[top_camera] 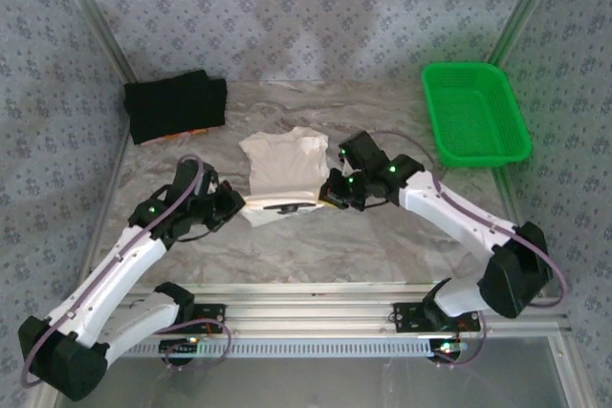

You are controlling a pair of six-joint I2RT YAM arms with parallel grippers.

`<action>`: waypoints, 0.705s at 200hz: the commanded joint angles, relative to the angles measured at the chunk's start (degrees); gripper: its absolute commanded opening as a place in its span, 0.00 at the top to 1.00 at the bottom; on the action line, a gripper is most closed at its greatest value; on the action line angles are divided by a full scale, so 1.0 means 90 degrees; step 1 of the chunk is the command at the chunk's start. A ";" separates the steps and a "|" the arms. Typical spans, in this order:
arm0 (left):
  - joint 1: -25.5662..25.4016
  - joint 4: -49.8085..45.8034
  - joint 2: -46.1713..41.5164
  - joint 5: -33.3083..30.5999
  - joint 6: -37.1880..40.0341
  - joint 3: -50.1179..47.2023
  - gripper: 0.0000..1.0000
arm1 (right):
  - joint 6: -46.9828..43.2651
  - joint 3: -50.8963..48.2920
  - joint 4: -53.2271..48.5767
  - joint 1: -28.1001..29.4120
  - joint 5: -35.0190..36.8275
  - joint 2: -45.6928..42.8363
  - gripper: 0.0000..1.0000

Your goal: Fold and stack the t-shirts

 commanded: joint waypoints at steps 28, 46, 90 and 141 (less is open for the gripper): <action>0.0778 0.0154 0.0733 0.0678 0.0724 0.0647 1.00 | -0.0823 0.1097 -0.0569 -0.0613 -0.0324 0.0934 1.00; 0.1000 0.0263 0.1104 0.0905 0.0879 0.0837 1.00 | -0.1015 0.1464 -0.0656 -0.0838 -0.0471 0.1314 1.00; 0.1383 0.0474 0.1991 0.1197 0.1196 0.1294 1.00 | -0.1411 0.2607 -0.0913 -0.1277 -0.0777 0.2333 1.00; 0.1714 0.0663 0.3073 0.1442 0.1478 0.1880 1.00 | -0.1685 0.3778 -0.1235 -0.1630 -0.1043 0.3408 1.00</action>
